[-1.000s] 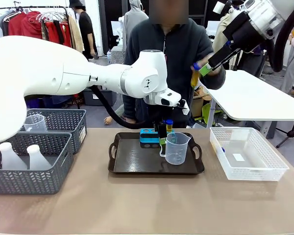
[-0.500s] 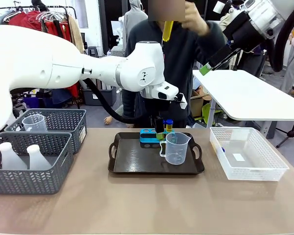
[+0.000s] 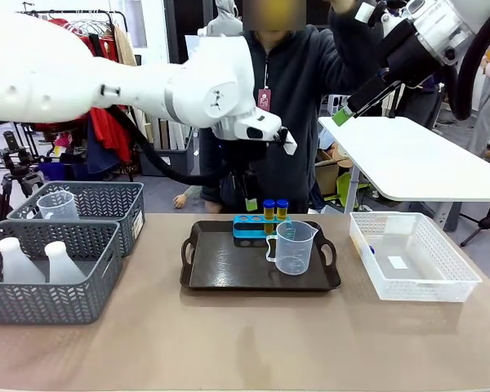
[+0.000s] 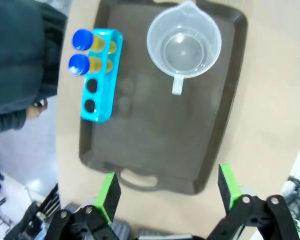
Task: Prepare the laboratory tools.
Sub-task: Pick up one Small flask and place it on the Handle tray.
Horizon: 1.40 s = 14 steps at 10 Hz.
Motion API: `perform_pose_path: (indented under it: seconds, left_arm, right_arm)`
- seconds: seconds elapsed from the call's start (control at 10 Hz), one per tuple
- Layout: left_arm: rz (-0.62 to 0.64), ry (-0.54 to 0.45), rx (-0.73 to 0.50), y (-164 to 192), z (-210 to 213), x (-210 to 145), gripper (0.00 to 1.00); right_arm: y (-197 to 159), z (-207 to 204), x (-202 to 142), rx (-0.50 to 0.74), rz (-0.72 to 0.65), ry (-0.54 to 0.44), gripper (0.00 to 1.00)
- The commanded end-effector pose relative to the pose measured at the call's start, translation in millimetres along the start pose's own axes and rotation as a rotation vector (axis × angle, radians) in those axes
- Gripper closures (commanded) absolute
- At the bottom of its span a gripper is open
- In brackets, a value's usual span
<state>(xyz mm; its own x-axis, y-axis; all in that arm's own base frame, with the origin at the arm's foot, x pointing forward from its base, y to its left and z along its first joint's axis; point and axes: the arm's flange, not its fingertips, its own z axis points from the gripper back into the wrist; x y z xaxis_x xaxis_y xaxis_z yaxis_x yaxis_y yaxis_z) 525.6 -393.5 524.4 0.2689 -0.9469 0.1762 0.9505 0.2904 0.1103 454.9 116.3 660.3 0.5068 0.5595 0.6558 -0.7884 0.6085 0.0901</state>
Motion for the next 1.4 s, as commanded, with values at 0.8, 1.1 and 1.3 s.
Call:
perform_pose_path:
  seconds: [0.8, 1.1, 1.3]
  left_arm:
    - [0.591, -0.04, 0.264, 2, 144, -138, 0.0]
    - [0.572, -0.053, 0.233, 12, 149, -132, 0.0]
    - [0.572, -0.053, 0.233, 12, 149, -132, 0.0]
  right_arm:
    - [0, 1, 0, 0.003, 0.001, -0.01, 0.0]
    - [0, 1, 0, 0.003, 0.001, -0.01, 0.0]
    - [0, 1, 0, 0.003, 0.001, -0.01, 0.0]
